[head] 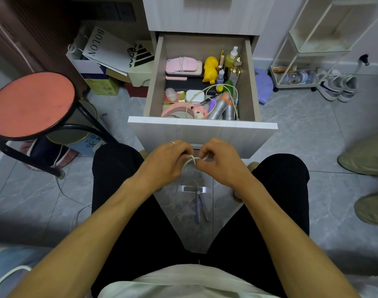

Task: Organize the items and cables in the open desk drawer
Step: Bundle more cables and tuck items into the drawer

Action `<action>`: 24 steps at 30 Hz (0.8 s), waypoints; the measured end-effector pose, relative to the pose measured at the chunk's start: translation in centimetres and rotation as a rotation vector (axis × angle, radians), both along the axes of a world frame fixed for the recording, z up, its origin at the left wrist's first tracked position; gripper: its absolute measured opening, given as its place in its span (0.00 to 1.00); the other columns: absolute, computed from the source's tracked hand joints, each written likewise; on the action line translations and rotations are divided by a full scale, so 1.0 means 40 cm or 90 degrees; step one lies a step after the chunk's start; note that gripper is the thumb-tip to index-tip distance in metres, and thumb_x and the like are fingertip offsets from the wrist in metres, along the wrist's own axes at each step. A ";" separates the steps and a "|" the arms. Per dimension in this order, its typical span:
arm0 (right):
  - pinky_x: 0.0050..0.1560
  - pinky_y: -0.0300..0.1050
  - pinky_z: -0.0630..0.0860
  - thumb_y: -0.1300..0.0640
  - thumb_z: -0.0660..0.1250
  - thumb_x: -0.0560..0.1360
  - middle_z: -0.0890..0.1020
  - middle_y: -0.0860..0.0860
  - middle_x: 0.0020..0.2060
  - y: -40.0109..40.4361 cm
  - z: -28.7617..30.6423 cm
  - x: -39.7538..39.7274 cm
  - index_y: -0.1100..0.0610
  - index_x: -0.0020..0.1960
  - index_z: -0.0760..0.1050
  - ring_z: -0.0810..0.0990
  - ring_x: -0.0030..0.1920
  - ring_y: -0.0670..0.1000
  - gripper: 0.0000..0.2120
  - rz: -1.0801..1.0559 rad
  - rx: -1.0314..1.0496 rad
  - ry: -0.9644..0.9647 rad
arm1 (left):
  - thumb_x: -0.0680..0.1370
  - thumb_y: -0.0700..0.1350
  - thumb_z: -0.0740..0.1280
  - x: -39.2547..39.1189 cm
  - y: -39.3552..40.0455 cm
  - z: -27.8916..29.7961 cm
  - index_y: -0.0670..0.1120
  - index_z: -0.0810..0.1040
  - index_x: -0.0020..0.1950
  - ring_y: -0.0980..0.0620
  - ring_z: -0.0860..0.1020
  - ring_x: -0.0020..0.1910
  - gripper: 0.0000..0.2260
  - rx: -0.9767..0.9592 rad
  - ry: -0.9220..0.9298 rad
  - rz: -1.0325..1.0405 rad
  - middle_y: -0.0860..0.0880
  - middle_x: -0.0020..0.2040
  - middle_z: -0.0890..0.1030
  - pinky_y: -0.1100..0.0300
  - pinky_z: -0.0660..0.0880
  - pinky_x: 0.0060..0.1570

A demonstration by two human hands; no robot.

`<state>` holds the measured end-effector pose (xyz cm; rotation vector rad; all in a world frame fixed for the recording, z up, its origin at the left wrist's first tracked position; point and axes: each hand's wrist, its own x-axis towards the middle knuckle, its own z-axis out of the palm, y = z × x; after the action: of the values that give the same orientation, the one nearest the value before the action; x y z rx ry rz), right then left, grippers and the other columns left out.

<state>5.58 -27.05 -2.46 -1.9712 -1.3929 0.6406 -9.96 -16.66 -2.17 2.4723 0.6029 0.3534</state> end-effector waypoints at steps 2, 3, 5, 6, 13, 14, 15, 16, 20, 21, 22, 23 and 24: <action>0.35 0.32 0.68 0.59 0.73 0.70 0.75 0.45 0.33 -0.003 0.010 -0.009 0.53 0.36 0.74 0.70 0.32 0.42 0.09 -0.070 0.004 0.150 | 0.80 0.40 0.63 -0.006 -0.009 -0.004 0.46 0.76 0.50 0.49 0.77 0.42 0.03 -0.023 -0.014 0.021 0.50 0.45 0.79 0.48 0.76 0.43; 0.33 0.33 0.68 0.60 0.72 0.71 0.74 0.46 0.30 -0.005 0.014 -0.014 0.54 0.35 0.74 0.69 0.30 0.41 0.09 -0.120 0.015 0.225 | 0.80 0.40 0.63 -0.009 -0.015 -0.006 0.47 0.76 0.50 0.49 0.76 0.40 0.03 -0.035 -0.027 0.023 0.50 0.43 0.79 0.48 0.76 0.42; 0.32 0.36 0.69 0.60 0.69 0.74 0.74 0.49 0.28 -0.005 0.010 -0.021 0.58 0.36 0.74 0.69 0.29 0.44 0.09 -0.260 0.048 0.357 | 0.81 0.40 0.62 -0.013 -0.028 -0.007 0.46 0.75 0.49 0.50 0.75 0.37 0.03 -0.075 -0.072 0.033 0.50 0.40 0.79 0.50 0.74 0.39; 0.32 0.39 0.70 0.58 0.68 0.75 0.74 0.51 0.28 -0.003 0.007 -0.024 0.59 0.37 0.75 0.70 0.28 0.45 0.09 -0.336 0.053 0.421 | 0.82 0.40 0.62 -0.014 -0.037 -0.007 0.47 0.74 0.49 0.51 0.75 0.35 0.04 -0.110 -0.099 0.050 0.50 0.39 0.79 0.52 0.73 0.37; 0.38 0.35 0.73 0.61 0.68 0.75 0.78 0.47 0.35 -0.004 -0.037 -0.029 0.56 0.44 0.75 0.75 0.33 0.42 0.03 -0.282 0.019 0.248 | 0.83 0.36 0.57 -0.007 -0.037 -0.038 0.47 0.71 0.49 0.48 0.83 0.40 0.08 -0.492 -0.217 0.151 0.48 0.38 0.83 0.52 0.80 0.48; 0.40 0.33 0.73 0.63 0.67 0.74 0.79 0.46 0.38 -0.009 -0.045 -0.021 0.55 0.48 0.76 0.75 0.37 0.42 0.05 -0.221 0.027 0.134 | 0.83 0.36 0.58 -0.009 -0.032 -0.043 0.48 0.72 0.48 0.50 0.80 0.36 0.08 -0.460 -0.201 0.141 0.50 0.36 0.81 0.53 0.78 0.44; 0.43 0.35 0.73 0.65 0.67 0.72 0.79 0.47 0.42 -0.011 -0.055 -0.012 0.56 0.50 0.77 0.75 0.41 0.44 0.09 -0.152 0.037 0.024 | 0.82 0.36 0.59 -0.009 -0.031 -0.047 0.49 0.72 0.47 0.52 0.77 0.34 0.09 -0.430 -0.173 0.128 0.52 0.34 0.79 0.55 0.77 0.41; 0.45 0.40 0.74 0.66 0.66 0.71 0.79 0.50 0.43 -0.011 -0.060 -0.009 0.57 0.50 0.78 0.76 0.43 0.48 0.10 -0.082 0.039 -0.067 | 0.82 0.36 0.60 -0.008 -0.033 -0.050 0.49 0.73 0.47 0.54 0.75 0.33 0.09 -0.406 -0.146 0.115 0.53 0.34 0.78 0.56 0.75 0.39; 0.37 0.41 0.74 0.68 0.59 0.67 0.77 0.47 0.30 -0.009 -0.041 -0.011 0.57 0.33 0.77 0.75 0.34 0.47 0.11 -0.076 0.071 -0.014 | 0.82 0.38 0.60 -0.001 -0.031 -0.051 0.51 0.72 0.47 0.57 0.72 0.33 0.08 -0.351 -0.090 0.086 0.55 0.35 0.77 0.56 0.73 0.37; 0.37 0.37 0.73 0.71 0.58 0.67 0.77 0.46 0.28 -0.009 -0.031 -0.009 0.56 0.31 0.76 0.75 0.33 0.44 0.15 -0.172 0.090 0.142 | 0.82 0.39 0.60 0.000 -0.030 -0.052 0.49 0.72 0.48 0.58 0.71 0.33 0.07 -0.349 -0.093 0.086 0.54 0.35 0.77 0.59 0.71 0.36; 0.38 0.38 0.74 0.74 0.56 0.67 0.77 0.47 0.26 -0.008 -0.024 -0.004 0.56 0.30 0.75 0.75 0.32 0.45 0.17 -0.282 0.113 0.348 | 0.82 0.39 0.60 0.001 -0.028 -0.052 0.47 0.72 0.49 0.59 0.71 0.32 0.06 -0.346 -0.096 0.089 0.54 0.35 0.77 0.63 0.70 0.35; 0.39 0.41 0.76 0.75 0.54 0.67 0.76 0.49 0.26 -0.007 -0.018 0.002 0.57 0.30 0.73 0.76 0.32 0.48 0.18 -0.371 0.138 0.572 | 0.83 0.39 0.60 0.002 -0.027 -0.050 0.46 0.72 0.49 0.60 0.70 0.32 0.05 -0.339 -0.095 0.092 0.53 0.35 0.77 0.66 0.69 0.35; 0.38 0.44 0.76 0.76 0.51 0.67 0.75 0.51 0.26 -0.006 -0.013 0.003 0.58 0.31 0.70 0.75 0.31 0.51 0.17 -0.418 0.154 0.760 | 0.83 0.39 0.60 0.002 -0.024 -0.050 0.45 0.72 0.49 0.60 0.70 0.31 0.04 -0.331 -0.090 0.093 0.51 0.35 0.77 0.68 0.68 0.35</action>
<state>5.71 -27.27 -2.97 -1.2670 -0.0756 0.9935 -9.90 -17.64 -4.17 1.8976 0.7137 0.3705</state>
